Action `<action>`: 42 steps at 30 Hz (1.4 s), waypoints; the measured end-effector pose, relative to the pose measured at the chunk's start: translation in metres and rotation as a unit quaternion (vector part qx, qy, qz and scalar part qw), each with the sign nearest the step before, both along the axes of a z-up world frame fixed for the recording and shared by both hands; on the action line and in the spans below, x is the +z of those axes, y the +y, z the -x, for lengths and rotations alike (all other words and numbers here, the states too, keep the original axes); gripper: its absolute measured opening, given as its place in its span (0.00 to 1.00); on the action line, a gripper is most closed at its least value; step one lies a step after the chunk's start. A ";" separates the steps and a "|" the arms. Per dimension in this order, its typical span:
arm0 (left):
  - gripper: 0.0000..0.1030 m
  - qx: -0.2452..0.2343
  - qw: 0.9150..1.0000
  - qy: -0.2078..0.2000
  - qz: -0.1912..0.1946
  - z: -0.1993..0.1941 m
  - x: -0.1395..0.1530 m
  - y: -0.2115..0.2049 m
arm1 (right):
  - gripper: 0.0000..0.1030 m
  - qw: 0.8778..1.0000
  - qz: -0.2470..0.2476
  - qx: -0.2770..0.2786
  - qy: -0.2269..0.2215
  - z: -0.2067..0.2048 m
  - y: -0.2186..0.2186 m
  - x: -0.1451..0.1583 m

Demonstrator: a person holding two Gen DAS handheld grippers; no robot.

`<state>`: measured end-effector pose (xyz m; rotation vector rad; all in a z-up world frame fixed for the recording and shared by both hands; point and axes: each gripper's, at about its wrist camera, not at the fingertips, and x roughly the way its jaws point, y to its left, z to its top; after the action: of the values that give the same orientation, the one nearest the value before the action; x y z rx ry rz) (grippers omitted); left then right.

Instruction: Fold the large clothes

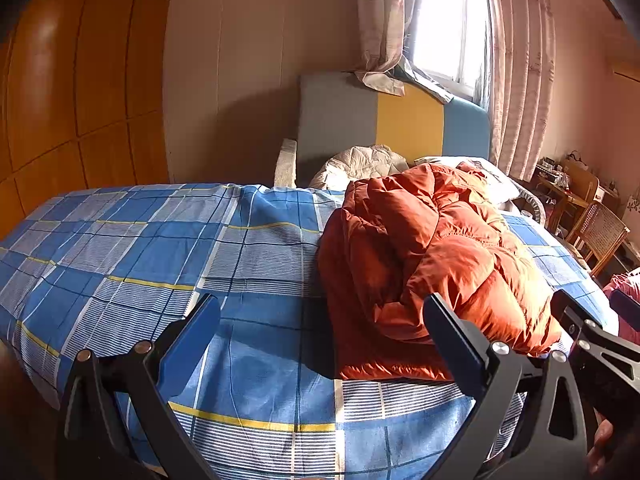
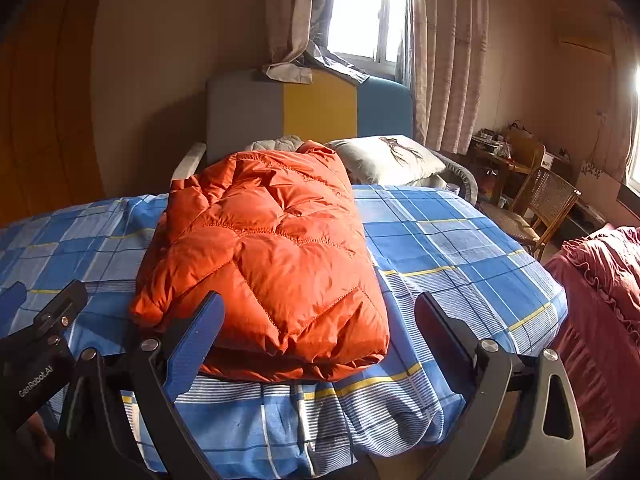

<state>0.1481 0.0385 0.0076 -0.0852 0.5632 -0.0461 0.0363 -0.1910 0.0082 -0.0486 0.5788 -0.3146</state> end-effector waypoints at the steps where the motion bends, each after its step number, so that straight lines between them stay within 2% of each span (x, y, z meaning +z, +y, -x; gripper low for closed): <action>1: 0.98 0.000 1.000 -0.001 -0.001 0.001 0.000 0.000 | 0.93 1.000 0.000 0.000 0.000 0.000 0.000 0.000; 42: 0.98 -0.015 1.000 -0.015 -0.010 0.011 0.010 -0.003 | 0.93 1.000 -0.007 -0.002 0.002 0.002 -0.003 -0.003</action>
<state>0.1370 0.0359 0.0172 -0.0574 0.5347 -0.0701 0.0347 -0.1936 0.0048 -0.0339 0.5845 -0.3148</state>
